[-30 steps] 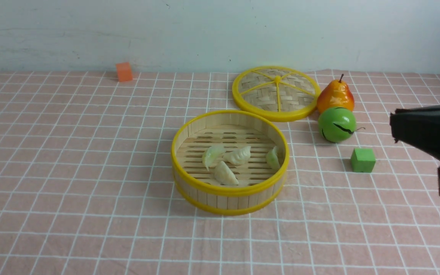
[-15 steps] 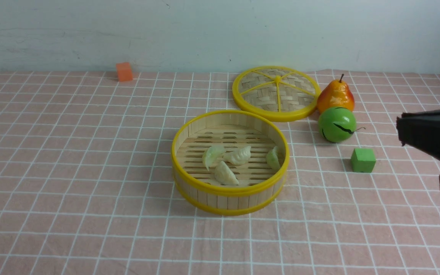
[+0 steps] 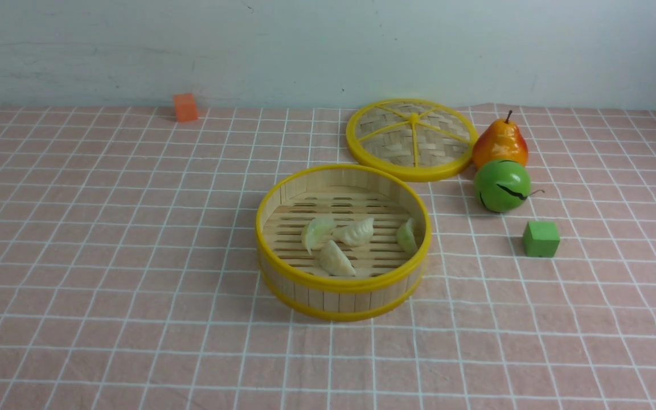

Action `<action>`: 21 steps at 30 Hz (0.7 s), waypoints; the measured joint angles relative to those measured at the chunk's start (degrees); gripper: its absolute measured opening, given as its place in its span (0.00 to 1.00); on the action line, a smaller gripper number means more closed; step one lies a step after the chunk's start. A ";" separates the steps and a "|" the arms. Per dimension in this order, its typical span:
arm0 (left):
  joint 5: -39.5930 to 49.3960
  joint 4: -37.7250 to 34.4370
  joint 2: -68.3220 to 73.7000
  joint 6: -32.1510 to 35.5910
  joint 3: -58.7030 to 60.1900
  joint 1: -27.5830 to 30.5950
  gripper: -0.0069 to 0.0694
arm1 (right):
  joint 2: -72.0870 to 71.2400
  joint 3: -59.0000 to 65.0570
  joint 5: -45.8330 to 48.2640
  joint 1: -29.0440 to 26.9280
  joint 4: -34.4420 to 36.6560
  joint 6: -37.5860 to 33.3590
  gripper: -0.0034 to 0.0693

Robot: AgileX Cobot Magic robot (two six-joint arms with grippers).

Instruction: Put the dumplings into the steamer on the table with the pink tablecloth.

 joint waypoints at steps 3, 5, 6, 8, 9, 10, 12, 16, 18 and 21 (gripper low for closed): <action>0.00 0.00 0.00 0.00 0.00 0.00 0.17 | -8.15 6.76 1.62 -6.85 0.00 0.00 0.02; 0.00 0.00 0.00 0.00 0.00 0.00 0.17 | -12.85 10.26 3.65 -10.13 0.00 0.00 0.02; 0.00 0.00 0.00 0.00 0.00 0.00 0.17 | -13.34 10.98 4.18 -10.74 0.00 0.00 0.02; 0.03 0.00 0.00 0.00 0.00 0.00 0.17 | -16.67 14.39 6.27 -13.15 0.28 0.48 0.02; 0.10 -0.06 0.00 0.00 0.00 0.00 0.17 | -17.06 15.52 7.57 -13.79 0.51 0.70 0.02; 0.15 0.00 0.00 0.00 0.00 0.00 0.17 | -17.16 15.83 8.57 -13.86 0.97 1.03 0.02; 0.21 0.00 0.00 0.00 0.00 0.00 0.18 | -17.16 15.83 10.10 -13.86 1.51 1.66 0.02; 0.16 0.00 0.00 0.00 0.00 0.00 0.18 | -17.16 15.64 13.00 -12.99 2.44 2.15 0.02; 0.16 0.00 0.00 0.00 0.00 0.00 0.18 | -17.16 15.48 14.01 -12.49 2.59 2.15 0.02; 0.16 0.04 0.00 0.00 0.00 0.00 0.19 | -17.21 15.35 14.65 -12.49 2.80 2.15 0.02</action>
